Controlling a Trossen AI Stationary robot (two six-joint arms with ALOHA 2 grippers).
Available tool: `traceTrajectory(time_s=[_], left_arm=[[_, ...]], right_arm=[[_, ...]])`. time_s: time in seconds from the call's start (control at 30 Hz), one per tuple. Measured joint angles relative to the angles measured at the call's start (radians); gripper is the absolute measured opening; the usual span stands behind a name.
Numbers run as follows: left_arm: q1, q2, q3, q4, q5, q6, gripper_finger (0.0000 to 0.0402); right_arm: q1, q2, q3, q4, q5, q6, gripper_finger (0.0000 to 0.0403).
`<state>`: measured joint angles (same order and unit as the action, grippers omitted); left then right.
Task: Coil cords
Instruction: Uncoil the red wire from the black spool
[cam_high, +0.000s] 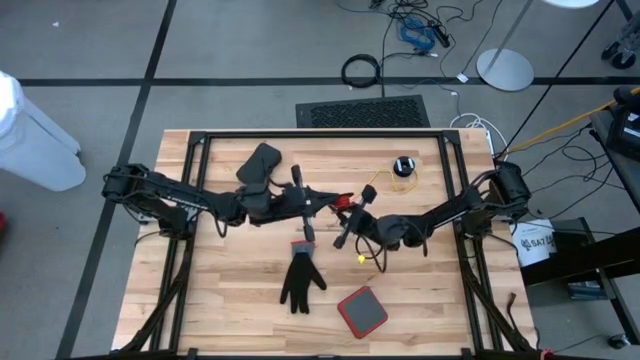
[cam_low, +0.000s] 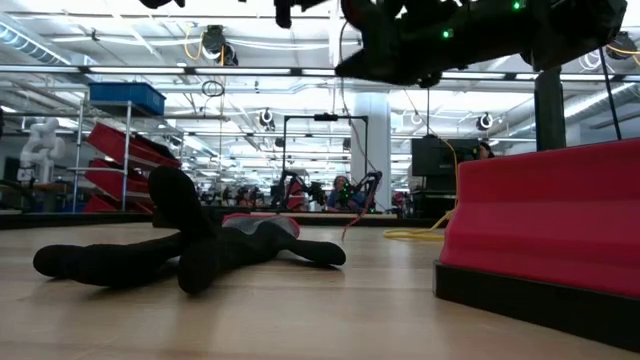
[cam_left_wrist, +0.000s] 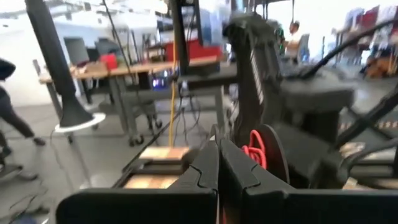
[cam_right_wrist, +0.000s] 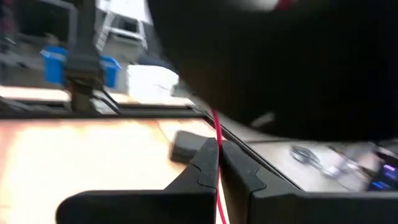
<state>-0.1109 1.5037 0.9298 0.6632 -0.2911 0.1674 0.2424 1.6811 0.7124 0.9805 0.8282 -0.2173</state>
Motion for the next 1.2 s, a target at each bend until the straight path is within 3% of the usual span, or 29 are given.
traceTrajectory(time_s=[0.27,0.5,0.63,0.9,1.2], left_arm=[[0.012,0.0,0.0,-0.171,-0.086,0.031,0.0],[0.023,0.0,0.0,-0.2,-0.104,0.058,0.0],[0.042,-0.001,-0.022,-0.204,-0.105,0.06,0.0],[0.09,-0.002,-0.113,-0.148,-0.128,0.052,0.0],[0.117,0.005,-0.13,-0.095,-0.146,0.09,0.0]], right_arm=[[0.043,-0.05,0.0,-0.25,0.201,0.054,0.0],[0.059,-0.149,0.0,-0.67,0.265,0.331,0.0],[0.095,-0.196,0.0,-0.808,0.323,0.424,0.0],[0.153,-0.272,0.0,-0.824,0.362,0.44,0.0],[0.177,-0.267,0.0,-0.654,0.269,0.324,0.0]])
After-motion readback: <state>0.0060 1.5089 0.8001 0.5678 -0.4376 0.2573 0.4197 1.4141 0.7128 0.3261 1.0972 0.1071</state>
